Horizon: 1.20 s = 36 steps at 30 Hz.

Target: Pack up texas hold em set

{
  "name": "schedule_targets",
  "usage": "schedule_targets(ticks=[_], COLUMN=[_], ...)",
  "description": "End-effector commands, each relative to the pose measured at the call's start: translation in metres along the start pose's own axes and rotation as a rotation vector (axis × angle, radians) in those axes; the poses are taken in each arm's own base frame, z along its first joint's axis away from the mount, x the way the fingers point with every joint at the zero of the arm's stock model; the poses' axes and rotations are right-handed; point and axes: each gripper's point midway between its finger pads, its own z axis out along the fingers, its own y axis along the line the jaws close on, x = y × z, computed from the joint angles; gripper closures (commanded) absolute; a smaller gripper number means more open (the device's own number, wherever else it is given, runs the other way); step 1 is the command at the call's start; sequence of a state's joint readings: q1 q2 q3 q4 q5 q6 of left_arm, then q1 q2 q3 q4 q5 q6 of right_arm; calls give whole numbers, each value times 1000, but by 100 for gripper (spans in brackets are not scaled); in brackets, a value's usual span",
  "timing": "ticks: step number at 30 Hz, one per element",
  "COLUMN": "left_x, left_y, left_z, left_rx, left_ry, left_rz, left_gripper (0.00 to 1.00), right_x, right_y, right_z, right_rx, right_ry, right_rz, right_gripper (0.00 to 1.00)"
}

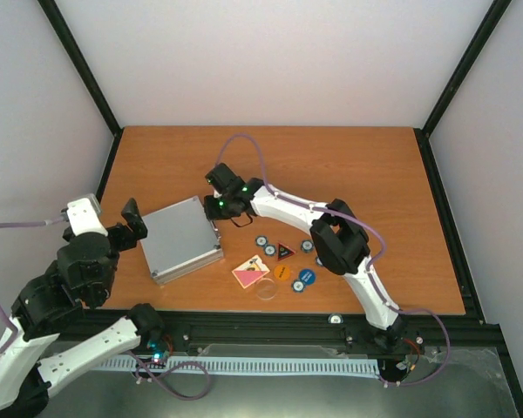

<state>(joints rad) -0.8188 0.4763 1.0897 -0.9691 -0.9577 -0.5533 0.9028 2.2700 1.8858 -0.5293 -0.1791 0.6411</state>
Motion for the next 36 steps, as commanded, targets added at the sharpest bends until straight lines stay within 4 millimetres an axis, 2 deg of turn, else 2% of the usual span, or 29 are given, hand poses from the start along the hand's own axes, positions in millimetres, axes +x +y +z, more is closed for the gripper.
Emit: schedule_targets(ticks=[1, 3, 7, 11, 14, 19, 24, 27, 29, 32, 36], left_x=[-8, -7, -5, -2, 6, 19, 46, 55, 57, 62, 78], left_y=[-3, -5, -9, -13, -18, -31, -48, -46, -41, -42, -49], left_z=[-1, 1, 4, 7, 12, 21, 38, 42, 42, 43, 54], left_rx=[1, -2, -6, -3, -12, -4, -28, -51, -64, -57, -113], left_ry=[-10, -3, 6, 19, 37, 70, 144, 147, 131, 125, 177], left_rz=[6, 17, 26, 33, 45, 16, 33, -7, -64, -114, -57], left_gripper=[0, 0, 0, 0, 0, 0, 0, 0, 0, 0, 3], right_x=[0, 1, 0, -7, -15, -30, -38, -39, -41, -45, -53], right_y=[-19, -26, -38, -42, -39, -32, -17, 2, 6, -8, -37], right_z=[7, 8, 2, -14, -28, -48, -56, -57, -57, -57, -71], right_rx=[35, 46, 68, 87, 95, 92, 9, -62, -65, 8, 40], right_ry=[7, 11, 14, -23, -50, -81, -72, -33, -6, -11, -52], right_rz=[31, 40, 57, 45, 12, -54, -135, -240, -285, -279, -179], right_gripper=[92, 88, 70, 50, 41, 40, 41, 41, 40, 40, 39])
